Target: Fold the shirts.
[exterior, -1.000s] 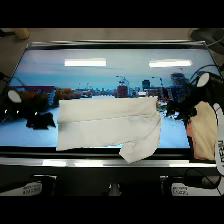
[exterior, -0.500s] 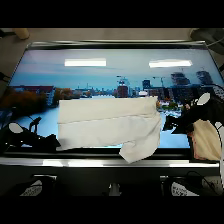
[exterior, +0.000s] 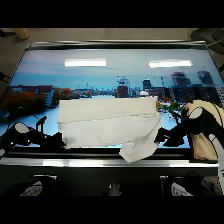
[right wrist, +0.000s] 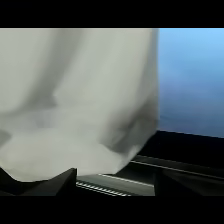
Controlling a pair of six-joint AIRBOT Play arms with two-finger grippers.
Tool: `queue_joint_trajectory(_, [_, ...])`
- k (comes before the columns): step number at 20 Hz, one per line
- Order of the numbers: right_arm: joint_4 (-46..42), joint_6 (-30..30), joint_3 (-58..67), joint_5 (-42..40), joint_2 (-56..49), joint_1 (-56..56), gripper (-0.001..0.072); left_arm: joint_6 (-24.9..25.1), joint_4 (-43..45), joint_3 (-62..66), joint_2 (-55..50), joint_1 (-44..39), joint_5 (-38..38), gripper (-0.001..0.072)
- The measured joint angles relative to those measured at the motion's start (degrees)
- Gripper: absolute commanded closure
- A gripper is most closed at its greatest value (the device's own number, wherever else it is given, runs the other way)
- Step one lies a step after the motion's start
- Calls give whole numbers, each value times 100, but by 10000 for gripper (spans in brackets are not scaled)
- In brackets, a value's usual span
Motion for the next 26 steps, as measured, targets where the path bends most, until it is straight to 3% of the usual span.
queue_joint_trajectory(1, [48, -22, -166, -120, 20, 118, 233, -4, 0, 0, -2, -7, 7, 676])
queue_joint_trajectory(2, [63, -22, -313, -278, 33, 245, 300, -11, 0, 0, -2, -11, 13, 676])
queue_joint_trajectory(3, [68, -11, -413, -415, 46, 343, 421, -11, 0, -2, -2, -15, 17, 677])
queue_joint_trajectory(4, [63, 63, -492, -603, 50, 417, 591, -11, 0, -9, 7, -17, 26, 676])
queue_joint_trajectory(5, [31, 140, -546, -763, 57, 461, 692, -11, 0, -9, 13, -17, 28, 677])
queue_joint_trajectory(9, [63, 238, -431, -1023, 184, 564, 696, 72, 173, 129, 122, -33, 256, 681])
queue_joint_trajectory(14, [26, 455, 1056, -1248, 393, 597, 696, 131, 219, 1471, 391, -15, 236, 682])
queue_joint_trajectory(20, [358, 787, 3359, -1985, -1541, 610, 692, -50, 7, 3919, -1628, -63, 297, 675])
queue_joint_trajectory(21, [481, 870, 3582, -2041, -1849, 610, 666, -129, -15, 4310, -2024, -68, 214, 605])
queue_joint_trajectory(22, [629, 938, 3751, -2063, -2144, 608, 464, -208, -17, 4686, -2448, -76, 107, 344])
queue_joint_trajectory(23, [732, 988, 3858, -2068, -2369, 610, 159, -280, -31, 5007, -2811, -90, -44, 107])
queue_joint_trajectory(24, [844, 992, 3952, -2026, -2531, 601, 11, -323, -81, 5257, -3073, -101, -181, 73])
queue_joint_trajectory(26, [949, 831, 4103, -1803, -2686, 533, 4, -356, -125, 5646, -3399, -87, -448, 81])
